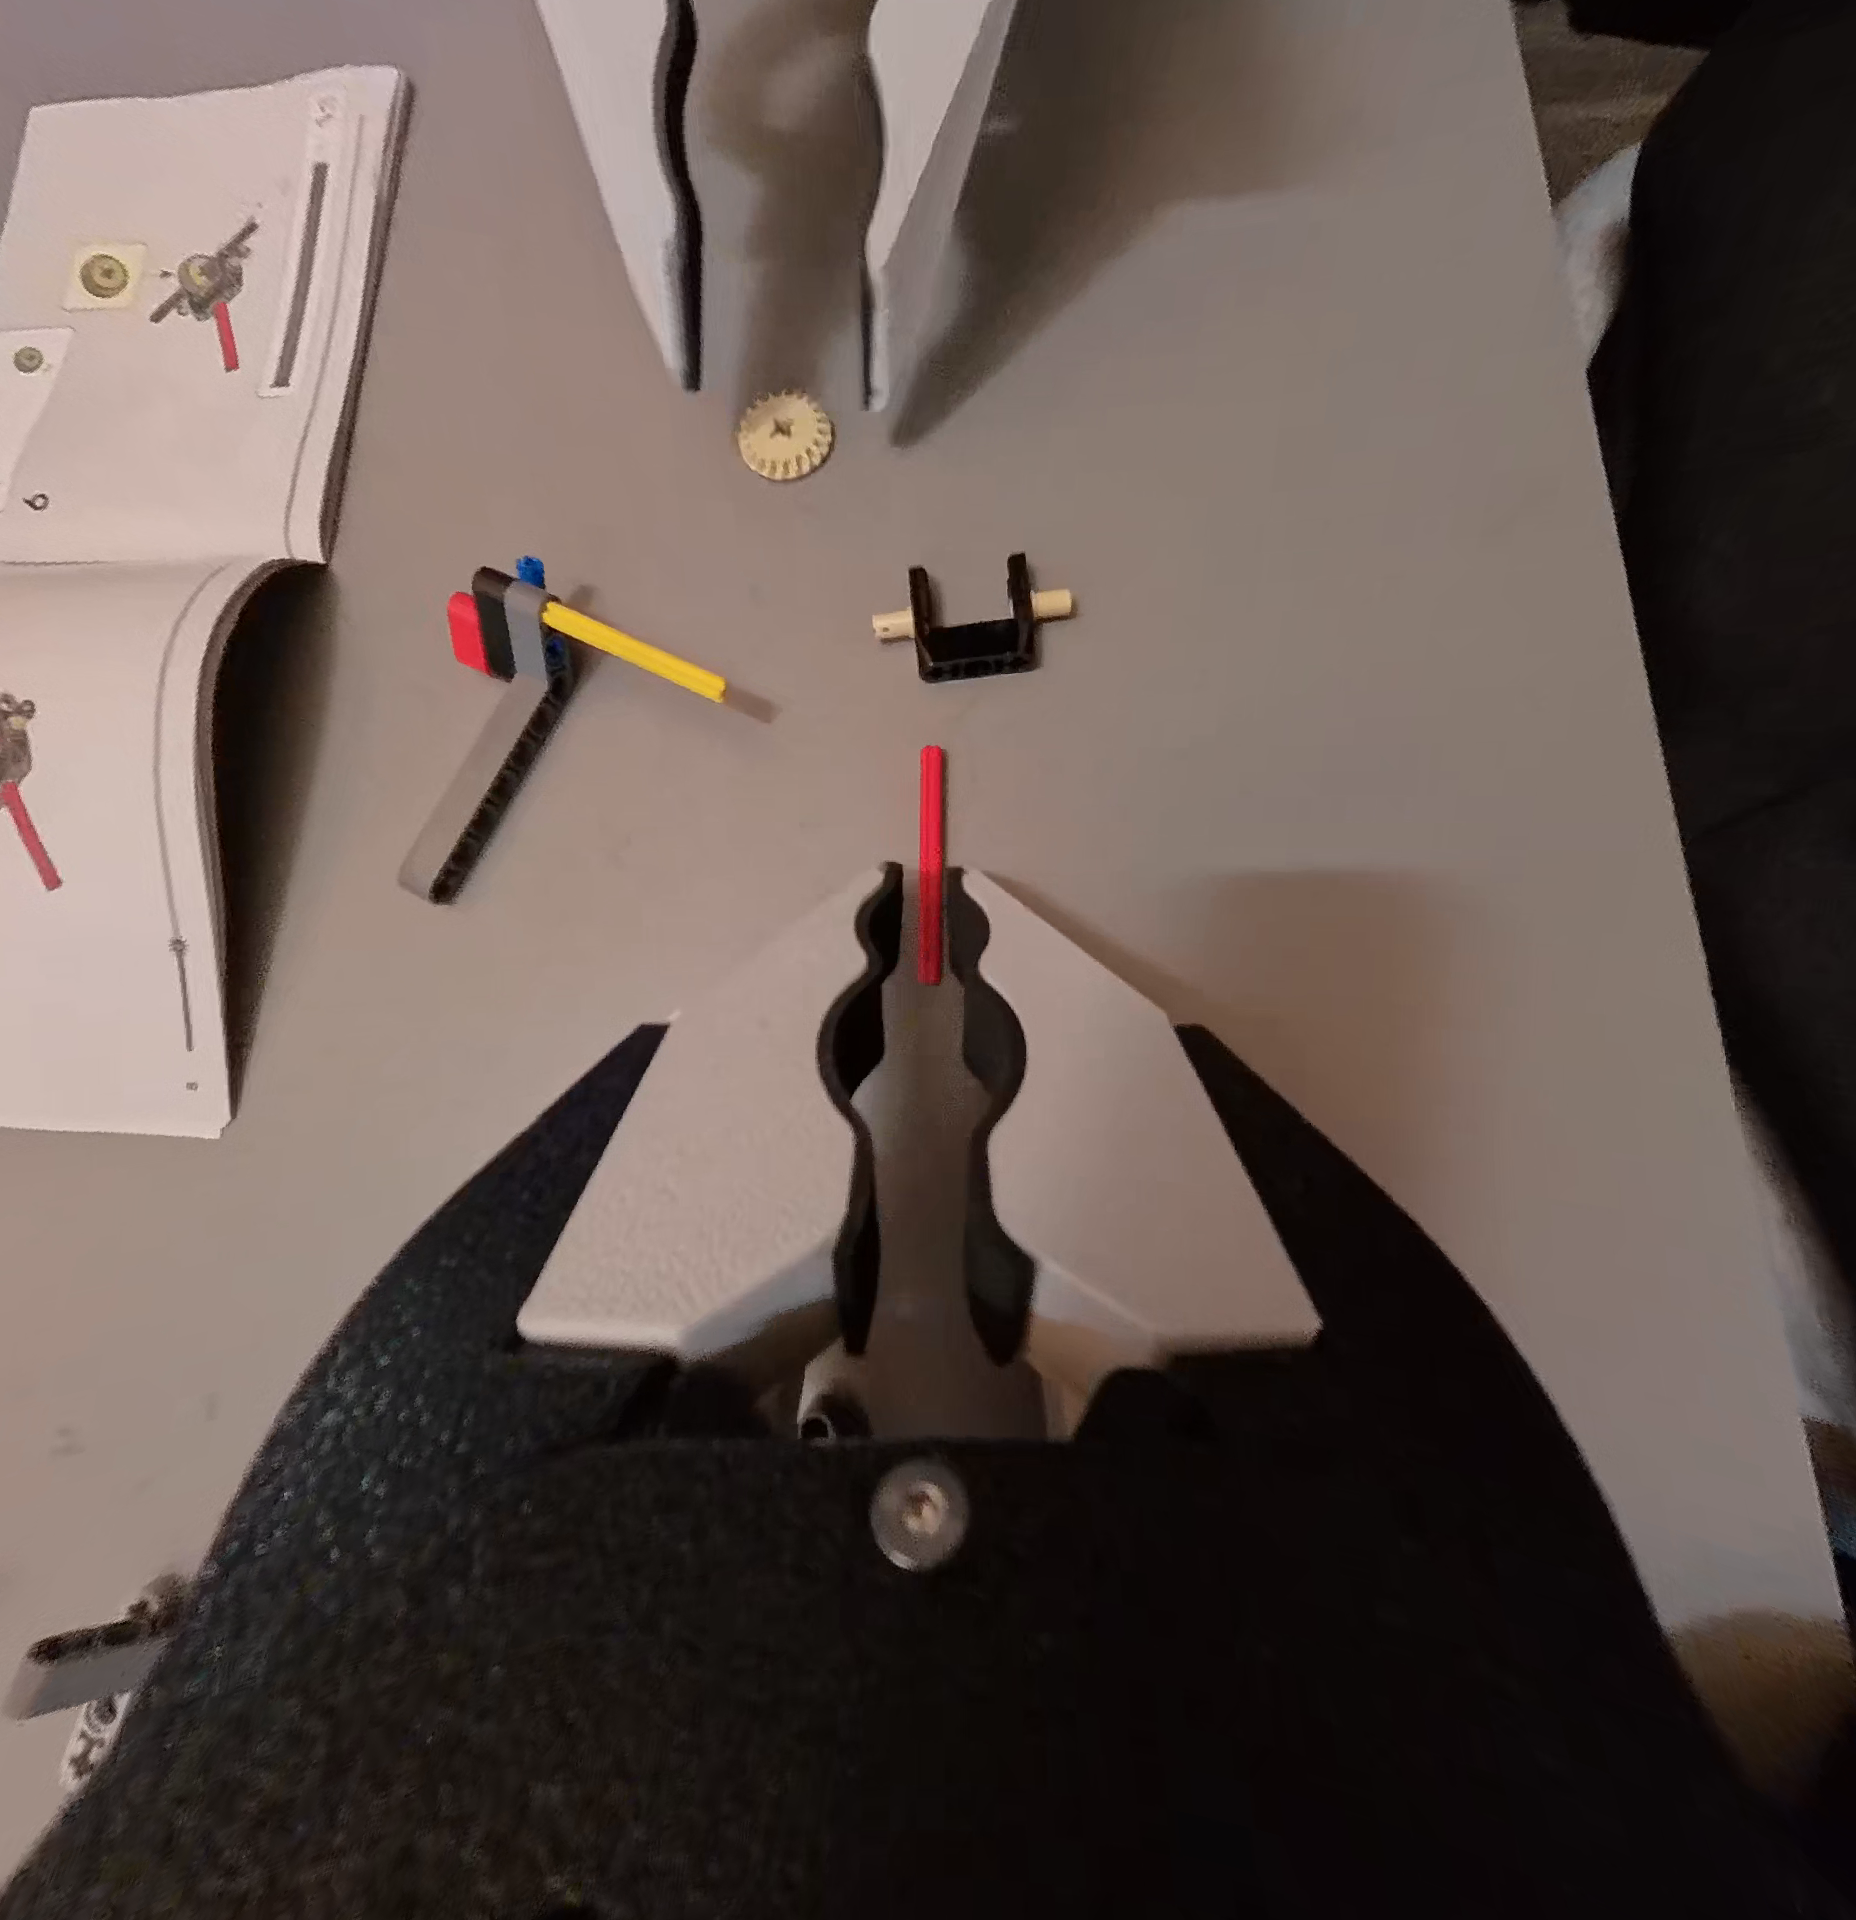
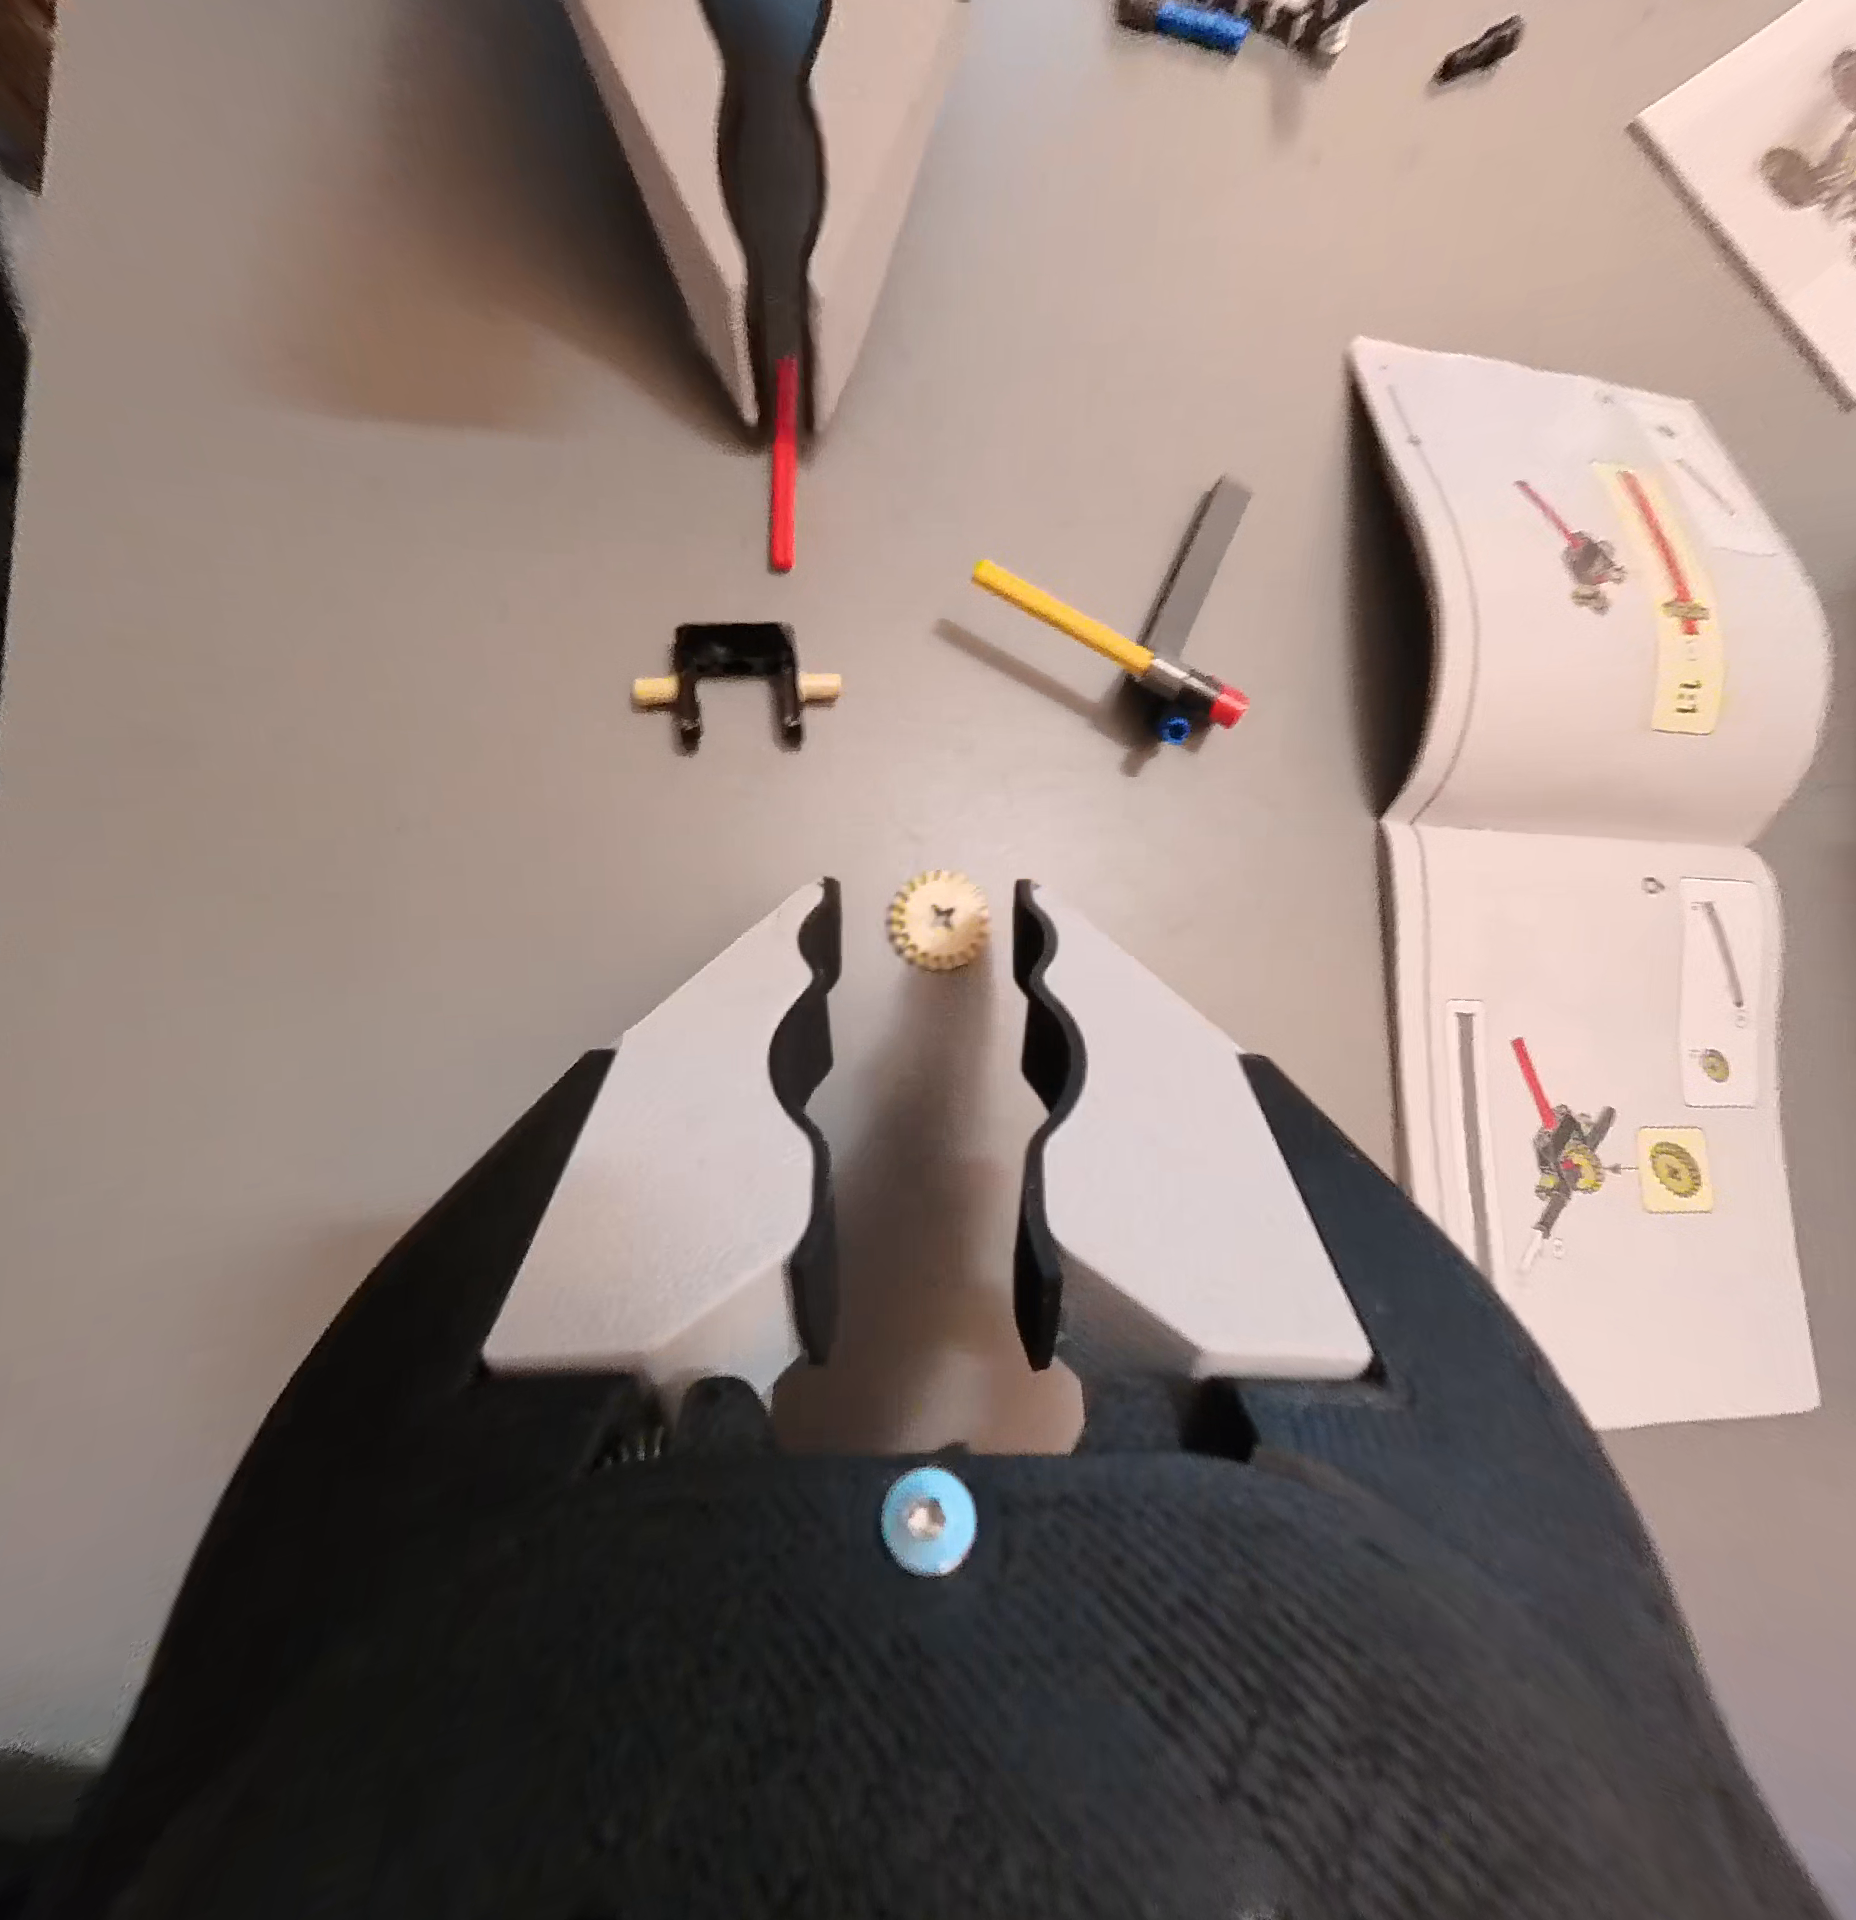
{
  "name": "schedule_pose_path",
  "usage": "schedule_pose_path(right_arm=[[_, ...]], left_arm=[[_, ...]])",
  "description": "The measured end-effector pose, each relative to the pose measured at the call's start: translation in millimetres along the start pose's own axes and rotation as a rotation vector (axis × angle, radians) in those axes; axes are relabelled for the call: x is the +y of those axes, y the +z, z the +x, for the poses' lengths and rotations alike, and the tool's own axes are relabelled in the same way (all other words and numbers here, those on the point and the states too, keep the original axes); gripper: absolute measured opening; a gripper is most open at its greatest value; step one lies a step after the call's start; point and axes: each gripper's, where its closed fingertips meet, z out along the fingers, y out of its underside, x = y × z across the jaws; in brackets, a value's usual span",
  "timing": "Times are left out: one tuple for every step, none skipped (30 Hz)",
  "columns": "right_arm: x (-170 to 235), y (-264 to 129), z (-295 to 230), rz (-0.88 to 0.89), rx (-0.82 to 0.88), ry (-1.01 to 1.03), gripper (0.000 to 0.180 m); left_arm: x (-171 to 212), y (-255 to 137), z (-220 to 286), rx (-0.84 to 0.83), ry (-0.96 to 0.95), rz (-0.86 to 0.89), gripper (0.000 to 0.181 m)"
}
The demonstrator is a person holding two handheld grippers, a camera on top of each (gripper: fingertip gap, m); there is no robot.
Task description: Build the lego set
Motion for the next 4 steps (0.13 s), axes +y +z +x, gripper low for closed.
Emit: schedule_pose_path(right_arm=[[-1.6,0.1,4.8,0.019,0.023,0.007,0.031],[-1.2,1.4,6.3,0.026,0.021,0.02,0.031],[1.0,3.4,5.4,0.021,0.003,0.033,0.031],[3.6,5.5,5.9,0.012,-0.003,0.04,0.031]], left_arm=[[-2.4,-1.3,0.7,0.008,-0.005,0.017,0.006],[-4.5,-2.5,1.5,0.014,-0.008,0.032,0.006],[-5.2,-3.1,1.4,0.015,-0.011,0.038,0.006],[-4.3,-3.2,0.6,0.009,-0.014,0.032,0.008]])
